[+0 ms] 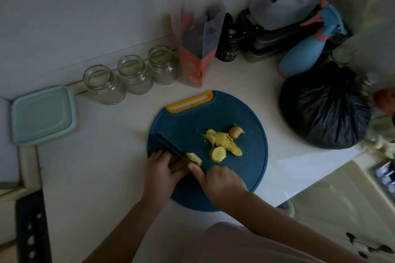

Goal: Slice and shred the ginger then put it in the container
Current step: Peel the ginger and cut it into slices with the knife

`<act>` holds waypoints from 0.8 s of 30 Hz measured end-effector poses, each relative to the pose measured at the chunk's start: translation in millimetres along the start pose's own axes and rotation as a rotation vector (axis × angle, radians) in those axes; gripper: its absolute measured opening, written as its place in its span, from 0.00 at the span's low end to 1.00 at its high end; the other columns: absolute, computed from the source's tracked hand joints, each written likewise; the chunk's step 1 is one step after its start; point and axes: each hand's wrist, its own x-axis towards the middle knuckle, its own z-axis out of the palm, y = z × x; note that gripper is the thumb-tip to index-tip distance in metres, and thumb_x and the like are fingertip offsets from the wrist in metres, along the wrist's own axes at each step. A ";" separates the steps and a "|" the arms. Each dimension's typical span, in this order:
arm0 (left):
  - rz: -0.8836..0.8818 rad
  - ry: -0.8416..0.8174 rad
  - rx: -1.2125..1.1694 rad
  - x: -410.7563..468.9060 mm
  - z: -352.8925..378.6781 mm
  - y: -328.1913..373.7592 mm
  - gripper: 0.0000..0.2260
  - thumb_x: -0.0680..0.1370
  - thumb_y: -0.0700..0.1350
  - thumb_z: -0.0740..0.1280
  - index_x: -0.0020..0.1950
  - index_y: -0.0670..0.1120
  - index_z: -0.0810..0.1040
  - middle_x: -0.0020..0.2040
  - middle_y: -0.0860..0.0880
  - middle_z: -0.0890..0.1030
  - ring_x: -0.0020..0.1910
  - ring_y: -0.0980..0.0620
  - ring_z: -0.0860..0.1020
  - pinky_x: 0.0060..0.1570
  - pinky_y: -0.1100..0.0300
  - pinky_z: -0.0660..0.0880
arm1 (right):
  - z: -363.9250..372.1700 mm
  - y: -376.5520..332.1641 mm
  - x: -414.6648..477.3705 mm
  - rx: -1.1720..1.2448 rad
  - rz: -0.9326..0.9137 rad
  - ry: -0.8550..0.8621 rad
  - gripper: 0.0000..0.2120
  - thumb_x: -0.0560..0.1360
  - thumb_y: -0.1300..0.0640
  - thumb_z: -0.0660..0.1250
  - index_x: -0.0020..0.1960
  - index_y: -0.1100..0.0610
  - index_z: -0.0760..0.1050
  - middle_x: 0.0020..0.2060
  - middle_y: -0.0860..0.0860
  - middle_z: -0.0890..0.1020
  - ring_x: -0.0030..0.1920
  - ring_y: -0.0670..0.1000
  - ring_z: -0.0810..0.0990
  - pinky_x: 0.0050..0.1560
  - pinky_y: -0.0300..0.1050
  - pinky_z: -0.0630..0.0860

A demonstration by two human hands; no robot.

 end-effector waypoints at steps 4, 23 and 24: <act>-0.039 -0.001 -0.035 1.5 0.7 4.8 0.20 0.64 0.58 0.72 0.43 0.42 0.81 0.37 0.57 0.71 0.40 0.48 0.74 0.36 0.57 0.70 | -0.3 7.2 -8.2 -0.054 0.000 0.020 0.29 0.78 0.32 0.45 0.33 0.54 0.64 0.29 0.50 0.69 0.37 0.52 0.73 0.38 0.45 0.69; -0.009 0.035 0.121 -2.4 11.5 -0.6 0.16 0.66 0.54 0.72 0.37 0.41 0.76 0.34 0.45 0.76 0.34 0.44 0.74 0.37 0.58 0.66 | -3.3 -11.8 7.9 -0.037 0.105 -0.020 0.31 0.76 0.31 0.44 0.34 0.55 0.68 0.32 0.51 0.73 0.41 0.53 0.78 0.42 0.45 0.73; -0.005 0.034 0.116 -1.8 11.3 -0.5 0.17 0.68 0.56 0.67 0.36 0.41 0.75 0.33 0.45 0.75 0.33 0.44 0.73 0.37 0.58 0.65 | -3.4 -17.0 14.1 -0.041 0.078 -0.014 0.31 0.77 0.32 0.44 0.37 0.56 0.69 0.34 0.52 0.74 0.44 0.54 0.79 0.43 0.45 0.74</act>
